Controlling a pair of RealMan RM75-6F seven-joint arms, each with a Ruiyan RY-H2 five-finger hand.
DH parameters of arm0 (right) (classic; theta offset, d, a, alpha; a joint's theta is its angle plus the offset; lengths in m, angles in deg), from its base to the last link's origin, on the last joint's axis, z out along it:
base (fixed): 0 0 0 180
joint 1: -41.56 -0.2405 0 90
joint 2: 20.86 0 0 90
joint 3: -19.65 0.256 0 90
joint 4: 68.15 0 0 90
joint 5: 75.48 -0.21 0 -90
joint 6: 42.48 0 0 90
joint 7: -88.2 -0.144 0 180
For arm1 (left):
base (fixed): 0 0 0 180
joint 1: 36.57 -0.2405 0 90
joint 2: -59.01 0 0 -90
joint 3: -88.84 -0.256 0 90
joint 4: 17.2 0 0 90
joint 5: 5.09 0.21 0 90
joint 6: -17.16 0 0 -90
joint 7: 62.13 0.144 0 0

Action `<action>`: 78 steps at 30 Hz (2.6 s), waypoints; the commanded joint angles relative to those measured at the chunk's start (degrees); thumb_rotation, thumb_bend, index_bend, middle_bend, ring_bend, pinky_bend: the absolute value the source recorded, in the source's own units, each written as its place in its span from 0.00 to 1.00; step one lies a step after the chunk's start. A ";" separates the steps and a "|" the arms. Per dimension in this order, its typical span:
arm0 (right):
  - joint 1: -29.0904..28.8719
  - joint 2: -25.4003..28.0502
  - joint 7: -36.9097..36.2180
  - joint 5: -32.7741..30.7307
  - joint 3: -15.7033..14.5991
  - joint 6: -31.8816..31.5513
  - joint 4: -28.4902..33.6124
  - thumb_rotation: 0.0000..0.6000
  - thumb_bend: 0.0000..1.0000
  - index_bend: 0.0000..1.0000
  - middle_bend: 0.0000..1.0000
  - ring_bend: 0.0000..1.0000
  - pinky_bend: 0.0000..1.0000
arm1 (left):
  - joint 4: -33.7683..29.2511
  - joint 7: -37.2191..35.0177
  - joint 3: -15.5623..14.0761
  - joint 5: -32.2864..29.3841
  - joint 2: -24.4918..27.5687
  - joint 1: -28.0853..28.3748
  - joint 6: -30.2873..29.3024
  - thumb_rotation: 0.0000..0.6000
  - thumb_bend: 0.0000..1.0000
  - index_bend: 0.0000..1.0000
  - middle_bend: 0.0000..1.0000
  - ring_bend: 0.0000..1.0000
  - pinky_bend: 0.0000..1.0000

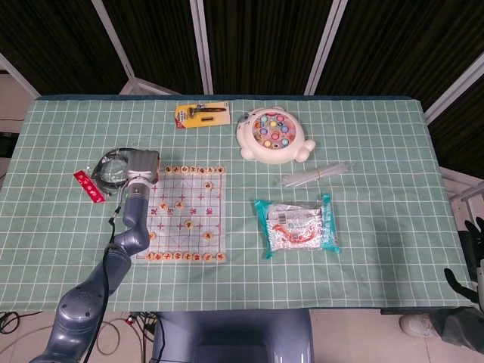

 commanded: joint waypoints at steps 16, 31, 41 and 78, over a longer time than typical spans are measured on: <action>0.14 0.16 -0.55 0.30 -0.10 -0.16 0.09 1.00 0.34 0.00 0.00 0.00 0.00 | -3.40 -2.11 1.56 1.13 1.53 1.15 -2.64 1.00 0.38 0.47 0.95 0.89 0.97; 0.25 0.36 -1.14 0.46 -0.13 -0.28 0.22 1.00 0.34 0.00 0.00 0.00 0.00 | -5.24 -1.68 1.41 1.54 1.08 0.87 -3.56 1.00 0.37 0.48 0.95 0.89 0.97; 0.31 0.51 -1.73 0.59 -0.05 -0.49 0.34 1.00 0.34 0.00 0.00 0.00 0.00 | -6.14 -0.66 1.35 1.19 1.01 0.52 -3.94 1.00 0.37 0.47 0.95 0.89 0.97; 0.45 0.53 -2.49 0.85 0.16 -1.06 0.49 1.00 0.34 0.00 0.00 0.00 0.00 | -9.58 0.26 1.20 -0.19 2.21 -0.63 -5.72 1.00 0.26 0.33 0.92 0.88 0.97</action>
